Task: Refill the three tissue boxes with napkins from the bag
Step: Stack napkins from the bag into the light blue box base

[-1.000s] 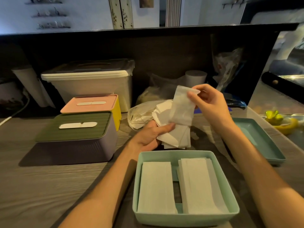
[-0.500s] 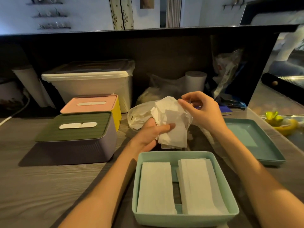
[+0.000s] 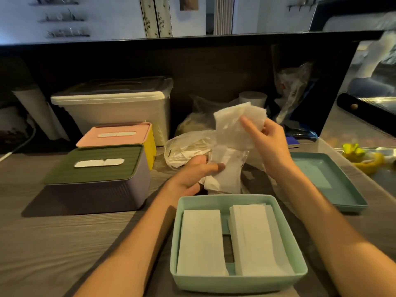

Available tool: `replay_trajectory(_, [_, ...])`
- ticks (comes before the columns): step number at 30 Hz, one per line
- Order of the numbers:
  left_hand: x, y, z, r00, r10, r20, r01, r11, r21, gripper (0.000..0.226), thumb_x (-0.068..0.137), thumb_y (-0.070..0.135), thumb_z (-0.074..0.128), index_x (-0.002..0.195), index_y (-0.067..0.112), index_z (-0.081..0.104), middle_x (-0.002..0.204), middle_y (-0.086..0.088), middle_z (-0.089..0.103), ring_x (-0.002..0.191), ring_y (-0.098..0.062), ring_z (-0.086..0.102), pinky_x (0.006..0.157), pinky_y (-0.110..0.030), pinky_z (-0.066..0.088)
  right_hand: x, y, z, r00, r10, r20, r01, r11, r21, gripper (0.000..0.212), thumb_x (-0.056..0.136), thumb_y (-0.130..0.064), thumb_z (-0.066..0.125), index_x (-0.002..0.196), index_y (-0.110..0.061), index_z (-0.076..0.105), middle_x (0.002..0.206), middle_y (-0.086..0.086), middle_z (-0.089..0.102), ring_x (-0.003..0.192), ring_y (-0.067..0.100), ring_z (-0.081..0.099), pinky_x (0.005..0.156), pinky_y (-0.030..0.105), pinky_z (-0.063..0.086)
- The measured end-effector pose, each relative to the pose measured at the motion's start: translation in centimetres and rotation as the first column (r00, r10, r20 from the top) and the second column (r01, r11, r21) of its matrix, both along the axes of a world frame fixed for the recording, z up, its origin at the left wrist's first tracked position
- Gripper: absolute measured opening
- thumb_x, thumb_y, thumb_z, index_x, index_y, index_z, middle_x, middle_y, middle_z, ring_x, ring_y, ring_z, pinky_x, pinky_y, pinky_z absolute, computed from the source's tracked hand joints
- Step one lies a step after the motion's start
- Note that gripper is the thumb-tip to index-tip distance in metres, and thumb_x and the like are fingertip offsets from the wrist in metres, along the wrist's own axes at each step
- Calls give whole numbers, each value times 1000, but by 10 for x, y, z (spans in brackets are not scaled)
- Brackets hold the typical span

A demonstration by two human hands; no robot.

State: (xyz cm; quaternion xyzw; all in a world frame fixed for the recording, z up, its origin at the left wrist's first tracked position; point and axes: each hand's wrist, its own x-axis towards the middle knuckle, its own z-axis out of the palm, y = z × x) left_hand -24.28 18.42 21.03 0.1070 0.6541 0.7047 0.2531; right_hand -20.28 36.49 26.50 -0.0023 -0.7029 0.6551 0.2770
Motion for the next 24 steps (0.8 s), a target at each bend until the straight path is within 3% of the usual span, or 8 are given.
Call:
replay_trajectory(5, [4,1,6,973,82,214,-128,969,213,38,90,5,70,127,2,60,120,-19,71,108,-30,70,95,-41,57,2,7,9,1000,-4,6,5,987,-161,26,98,-35,66,119,-20,68,109,-1,76,98,11,74,75,23,60])
replay_trajectory(9, [1,-1,7,969,141,204,-191,949,251,36,93,8,67,129,1,61,120,-19,71,99,-25,73,77,-34,61,4,8,16,984,163,74,-144,966,-217,31,99,-34,64,125,-16,67,111,0,77,100,15,75,76,27,61])
replay_trajectory(13, [7,-5,14,972,125,201,-177,947,266,28,92,24,70,117,14,69,88,-4,79,77,-13,75,58,-24,57,6,1,12,914,343,214,-308,934,-181,27,96,-33,67,117,-17,69,104,-1,79,99,17,75,74,25,60])
replay_trajectory(14, [9,-6,15,969,137,205,-193,939,286,32,90,28,70,120,16,69,88,-4,79,80,-13,75,61,-25,58,5,-2,9,916,318,243,-300,948,-111,30,94,-37,69,118,-18,70,105,-3,79,100,16,75,78,28,61])
replay_trajectory(16, [10,-5,15,970,136,203,-204,907,368,54,84,36,70,133,14,63,111,-11,76,103,-22,72,80,-34,60,3,-5,4,929,243,279,-256,967,11,40,90,-48,71,121,-23,71,110,-7,77,106,15,72,90,36,59])
replay_trajectory(18, [8,-3,12,969,154,195,-219,899,379,64,82,42,67,139,14,59,122,-14,71,111,-28,68,85,-39,59,2,-7,1,927,207,311,-229,973,33,44,88,-52,72,123,-25,70,113,-8,75,108,14,71,95,41,58])
replay_trajectory(21, [11,1,13,964,147,222,-225,894,388,45,89,43,60,124,15,66,106,-13,73,94,-25,70,80,-40,56,2,-7,3,929,194,314,-212,977,25,46,89,-50,71,126,-23,68,111,-6,75,104,14,72,88,37,61])
replay_trajectory(24, [12,4,15,949,136,286,-255,863,435,47,84,36,67,126,13,65,117,-18,70,111,-33,66,102,-51,49,4,-8,8,908,292,299,-296,955,-32,38,92,-45,69,121,-20,70,106,-6,77,100,13,74,82,31,60])
